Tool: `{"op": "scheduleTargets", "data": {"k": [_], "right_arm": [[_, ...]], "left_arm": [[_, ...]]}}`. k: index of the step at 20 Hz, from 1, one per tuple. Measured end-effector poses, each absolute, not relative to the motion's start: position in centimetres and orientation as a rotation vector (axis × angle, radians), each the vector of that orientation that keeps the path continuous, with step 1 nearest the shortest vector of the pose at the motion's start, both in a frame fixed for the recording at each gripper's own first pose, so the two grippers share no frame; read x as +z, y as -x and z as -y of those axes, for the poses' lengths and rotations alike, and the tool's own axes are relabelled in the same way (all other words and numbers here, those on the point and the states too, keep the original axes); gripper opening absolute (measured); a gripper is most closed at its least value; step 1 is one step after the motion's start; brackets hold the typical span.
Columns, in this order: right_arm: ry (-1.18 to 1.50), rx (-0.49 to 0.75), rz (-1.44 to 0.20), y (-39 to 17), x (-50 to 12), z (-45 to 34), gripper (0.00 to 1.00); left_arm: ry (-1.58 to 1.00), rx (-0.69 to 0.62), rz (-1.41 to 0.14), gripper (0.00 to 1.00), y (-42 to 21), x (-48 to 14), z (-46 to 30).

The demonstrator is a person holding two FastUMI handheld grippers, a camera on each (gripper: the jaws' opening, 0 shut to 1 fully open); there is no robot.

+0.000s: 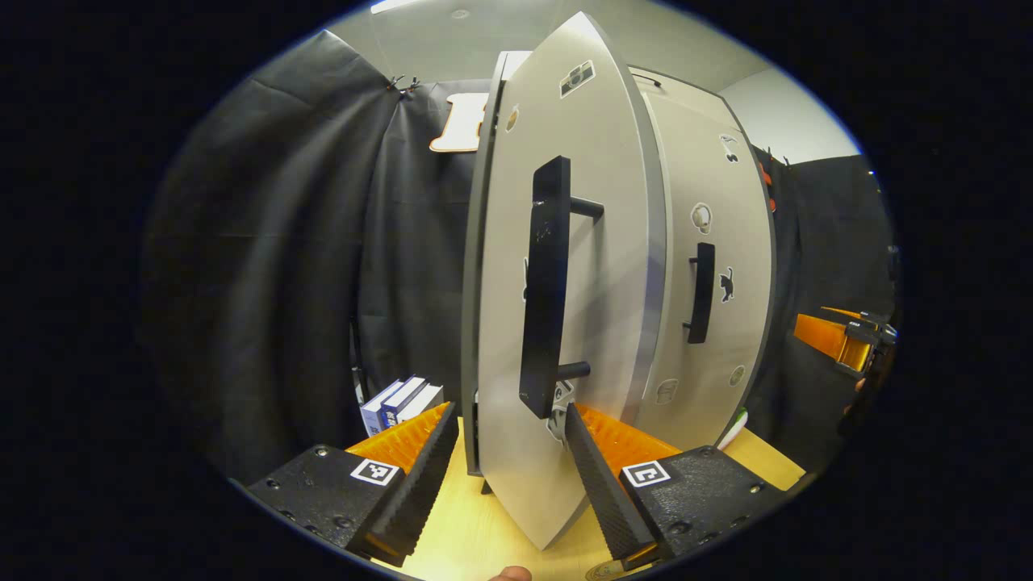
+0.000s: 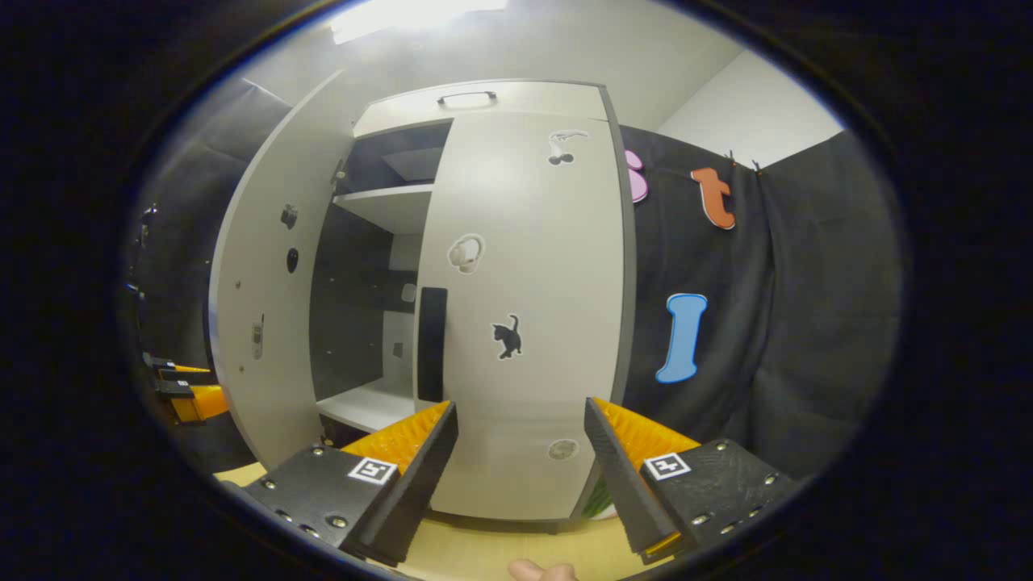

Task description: Grasp the bottle in the cabinet with the left hand and place it on the coaster, then close the right door with the right hand and the left door with the left hand.

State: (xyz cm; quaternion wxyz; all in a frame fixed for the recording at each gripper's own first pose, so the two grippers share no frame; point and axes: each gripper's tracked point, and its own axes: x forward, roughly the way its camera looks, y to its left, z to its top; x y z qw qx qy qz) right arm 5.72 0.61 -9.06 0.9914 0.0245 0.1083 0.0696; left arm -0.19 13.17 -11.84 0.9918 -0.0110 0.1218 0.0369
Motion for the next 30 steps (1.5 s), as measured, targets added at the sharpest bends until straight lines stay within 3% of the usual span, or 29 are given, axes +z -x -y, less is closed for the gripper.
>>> {"op": "scheduleTargets", "data": {"k": [14, 30], "right_arm": [[-0.057, 0.021, -0.234, -5.3, -9.9, 5.5, 0.96], [-0.057, 0.023, -0.242, -5.9, -10.6, 5.7, 0.95]], "left_arm": [[0.020, -0.111, -0.232, 0.86, -4.6, -11.8, -4.4], [0.018, -0.118, -0.228, 0.86, -5.8, -11.6, -3.4]]}}
